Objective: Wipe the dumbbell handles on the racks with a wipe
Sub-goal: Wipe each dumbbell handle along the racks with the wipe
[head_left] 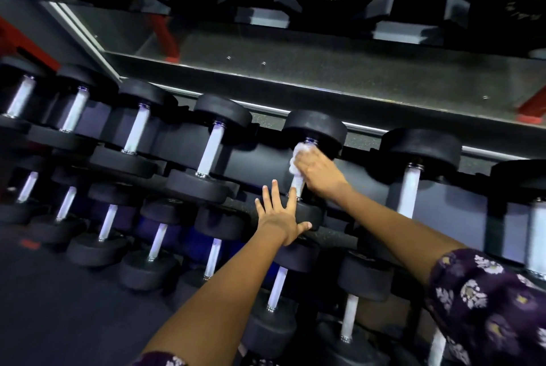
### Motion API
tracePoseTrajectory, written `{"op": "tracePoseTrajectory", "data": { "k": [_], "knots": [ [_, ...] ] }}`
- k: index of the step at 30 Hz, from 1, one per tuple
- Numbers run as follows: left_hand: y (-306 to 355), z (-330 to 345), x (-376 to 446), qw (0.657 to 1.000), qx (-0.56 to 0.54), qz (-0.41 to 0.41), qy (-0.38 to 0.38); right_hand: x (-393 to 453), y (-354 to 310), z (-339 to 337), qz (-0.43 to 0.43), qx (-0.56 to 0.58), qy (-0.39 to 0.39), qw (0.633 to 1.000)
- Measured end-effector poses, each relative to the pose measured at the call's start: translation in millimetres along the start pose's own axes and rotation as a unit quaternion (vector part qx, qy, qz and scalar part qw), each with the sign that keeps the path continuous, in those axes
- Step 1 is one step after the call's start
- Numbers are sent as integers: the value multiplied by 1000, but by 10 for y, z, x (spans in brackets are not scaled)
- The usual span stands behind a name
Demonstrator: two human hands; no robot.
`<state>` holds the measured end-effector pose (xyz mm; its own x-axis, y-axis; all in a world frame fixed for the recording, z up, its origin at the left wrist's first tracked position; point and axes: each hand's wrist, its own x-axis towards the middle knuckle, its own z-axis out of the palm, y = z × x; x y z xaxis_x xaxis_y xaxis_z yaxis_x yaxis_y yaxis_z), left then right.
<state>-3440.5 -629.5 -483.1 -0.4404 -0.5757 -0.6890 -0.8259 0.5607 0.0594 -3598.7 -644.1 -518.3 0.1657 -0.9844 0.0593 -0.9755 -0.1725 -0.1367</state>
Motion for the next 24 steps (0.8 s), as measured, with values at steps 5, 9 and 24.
{"op": "tracePoseTrajectory", "data": {
  "k": [5, 9, 24],
  "knots": [
    [7, -5, 5, 1000, 5, 4, 6, 16, 177, -46, -77, -9, -27, 997],
    [5, 6, 8, 1000, 9, 2, 1, -5, 159, -90, -25, 2, -40, 999],
    [11, -8, -6, 1000, 6, 1, 8, 37, 156, -127, -105, -74, -170, 977]
  ]
}}
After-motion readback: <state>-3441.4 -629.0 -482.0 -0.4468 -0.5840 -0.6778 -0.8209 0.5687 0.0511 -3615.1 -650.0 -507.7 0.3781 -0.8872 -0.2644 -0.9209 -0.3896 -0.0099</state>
